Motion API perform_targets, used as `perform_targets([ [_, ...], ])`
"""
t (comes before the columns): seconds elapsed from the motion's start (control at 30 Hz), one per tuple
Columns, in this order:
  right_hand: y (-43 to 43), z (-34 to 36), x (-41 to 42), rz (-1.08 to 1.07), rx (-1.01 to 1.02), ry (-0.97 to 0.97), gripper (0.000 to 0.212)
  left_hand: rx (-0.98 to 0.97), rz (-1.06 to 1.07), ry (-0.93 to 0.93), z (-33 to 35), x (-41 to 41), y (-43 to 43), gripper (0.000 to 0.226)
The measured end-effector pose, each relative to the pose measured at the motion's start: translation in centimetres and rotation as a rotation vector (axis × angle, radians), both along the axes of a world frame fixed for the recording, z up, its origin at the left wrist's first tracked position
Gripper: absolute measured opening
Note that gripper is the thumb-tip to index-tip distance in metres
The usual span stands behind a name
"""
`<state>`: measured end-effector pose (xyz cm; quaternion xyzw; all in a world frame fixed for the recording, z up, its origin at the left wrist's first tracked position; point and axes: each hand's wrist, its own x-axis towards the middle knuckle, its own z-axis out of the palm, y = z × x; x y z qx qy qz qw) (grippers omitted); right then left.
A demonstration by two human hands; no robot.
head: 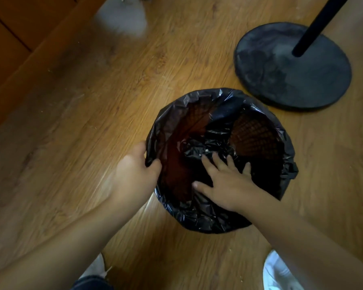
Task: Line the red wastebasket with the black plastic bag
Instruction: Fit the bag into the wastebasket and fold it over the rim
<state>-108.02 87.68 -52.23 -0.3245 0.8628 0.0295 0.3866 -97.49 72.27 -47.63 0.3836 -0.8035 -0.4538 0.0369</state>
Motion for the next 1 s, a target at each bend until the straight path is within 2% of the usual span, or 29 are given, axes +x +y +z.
perform_targets([
  [0.1, -0.6, -2.3, -0.7, -0.131, 0.042, -0.007, 0.08, 0.086, 0.026, 0.123, -0.2, 0.4, 1.3, 0.026],
  [0.27, -0.4, -5.6, 1.3, -0.055, 0.198, -0.109, 0.077, 0.115, -0.003, 0.279, 0.3, -0.3, 2.8, 0.037],
  [0.47, -0.3, -4.2, 1.0, -0.049, 0.162, -0.128, 0.075, 0.119, -0.002, 0.298, 0.0, 0.1, 2.6, 0.037],
  [0.57, 0.2, -2.6, 1.1, -0.045, 0.036, -0.051, 0.073, 0.128, 0.004, 0.292, -0.1, 0.0, 2.5, 0.034],
  [0.7, -1.6, -2.5, 0.7, -0.191, -0.178, -0.018, 0.07, 0.152, 0.0, 0.281, -0.2, 0.1, 3.0, 0.033],
  [0.83, -2.4, -4.6, 1.4, -0.351, -0.12, -0.214, 0.066, 0.177, -0.018, 0.294, 0.0, 0.0, 3.5, 0.036],
  [1.0, -1.3, -4.9, 1.9, -0.294, -0.047, -0.287, 0.066, 0.2, 0.014, 0.232, -0.7, 0.4, 3.8, 0.028],
])
